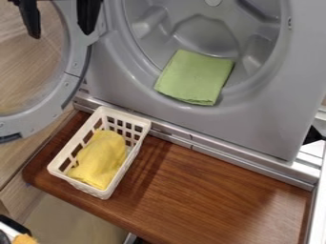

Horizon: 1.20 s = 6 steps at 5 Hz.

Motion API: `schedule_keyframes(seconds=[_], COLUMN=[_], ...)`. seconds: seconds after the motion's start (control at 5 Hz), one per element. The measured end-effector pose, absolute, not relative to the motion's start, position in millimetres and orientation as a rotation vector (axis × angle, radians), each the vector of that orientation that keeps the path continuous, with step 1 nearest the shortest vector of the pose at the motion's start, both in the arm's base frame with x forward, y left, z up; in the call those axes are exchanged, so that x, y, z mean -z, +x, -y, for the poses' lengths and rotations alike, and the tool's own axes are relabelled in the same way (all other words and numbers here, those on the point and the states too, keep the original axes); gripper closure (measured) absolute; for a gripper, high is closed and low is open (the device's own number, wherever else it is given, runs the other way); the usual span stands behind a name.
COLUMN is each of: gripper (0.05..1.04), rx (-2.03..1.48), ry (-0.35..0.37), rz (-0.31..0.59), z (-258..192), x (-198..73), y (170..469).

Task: Move the white basket to the bottom right side of the table

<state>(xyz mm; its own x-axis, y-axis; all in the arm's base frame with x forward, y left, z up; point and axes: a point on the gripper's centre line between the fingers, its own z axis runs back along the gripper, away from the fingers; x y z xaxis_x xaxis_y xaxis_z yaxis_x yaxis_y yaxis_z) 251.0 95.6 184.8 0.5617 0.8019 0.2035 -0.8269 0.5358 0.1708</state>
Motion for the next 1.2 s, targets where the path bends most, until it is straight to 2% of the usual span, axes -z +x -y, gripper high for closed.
schedule_keyframes(seconds=[0.2, 0.4, 0.6, 1.0, 1.2], gripper=[0.084, 0.083, 0.083, 0.084, 0.083], rx=[-0.956, -0.734, -0.531, -0.221, -0.166], ry=[0.264, 0.261, 0.199, -0.023, -0.005], rz=[0.077, 0.086, 0.139, 0.174, 0.109], z=[-94.6, -87.0, -78.1, -50.2, -34.8], x=[-177.5, -157.5, -131.6, -46.1, -19.3], y=[250.7, 257.2, 265.4, 283.4, 287.8])
